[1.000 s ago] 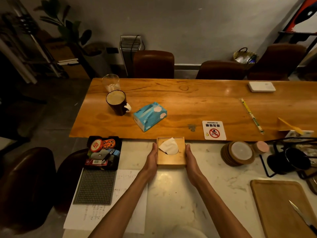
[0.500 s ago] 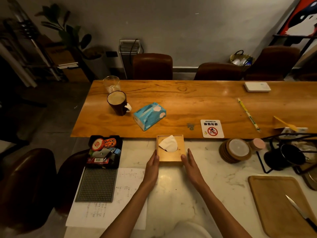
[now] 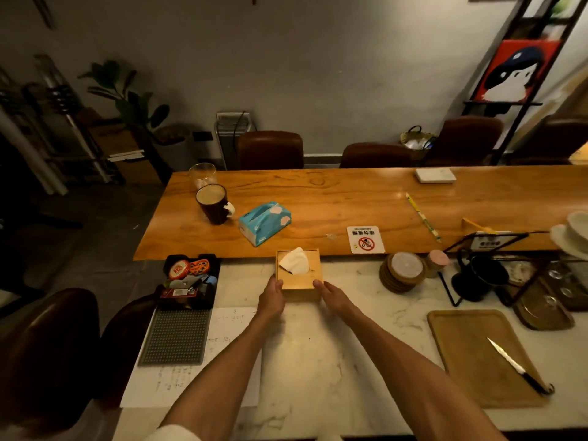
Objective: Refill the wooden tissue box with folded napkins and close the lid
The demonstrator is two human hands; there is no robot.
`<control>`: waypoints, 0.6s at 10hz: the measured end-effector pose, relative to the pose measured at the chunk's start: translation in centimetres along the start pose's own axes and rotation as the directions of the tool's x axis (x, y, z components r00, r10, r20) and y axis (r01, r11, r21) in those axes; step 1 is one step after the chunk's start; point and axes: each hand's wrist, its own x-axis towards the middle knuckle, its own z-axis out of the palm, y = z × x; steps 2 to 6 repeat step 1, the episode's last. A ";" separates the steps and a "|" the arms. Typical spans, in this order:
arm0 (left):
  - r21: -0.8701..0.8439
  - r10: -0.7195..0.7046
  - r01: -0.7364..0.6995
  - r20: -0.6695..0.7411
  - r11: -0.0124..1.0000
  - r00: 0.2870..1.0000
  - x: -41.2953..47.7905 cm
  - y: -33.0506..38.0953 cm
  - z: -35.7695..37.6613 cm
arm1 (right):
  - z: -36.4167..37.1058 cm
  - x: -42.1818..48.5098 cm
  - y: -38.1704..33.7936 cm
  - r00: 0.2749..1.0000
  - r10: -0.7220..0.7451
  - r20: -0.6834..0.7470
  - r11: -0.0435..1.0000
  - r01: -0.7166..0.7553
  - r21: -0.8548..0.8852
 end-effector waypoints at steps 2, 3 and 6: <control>0.228 -0.083 0.088 -0.031 0.970 0.996 -1.6 0.5 -1.4 | -1.1 -1.9 -0.3 0.996 0.060 -0.060 0.978 -0.071 -0.197; 0.228 -0.083 0.088 -0.031 0.970 0.996 -1.6 0.5 -1.4 | -1.1 -1.9 -0.3 0.996 0.060 -0.060 0.978 -0.071 -0.197; 0.228 -0.083 0.088 -0.031 0.970 0.996 -1.6 0.5 -1.4 | -1.1 -1.9 -0.3 0.996 0.060 -0.060 0.978 -0.071 -0.197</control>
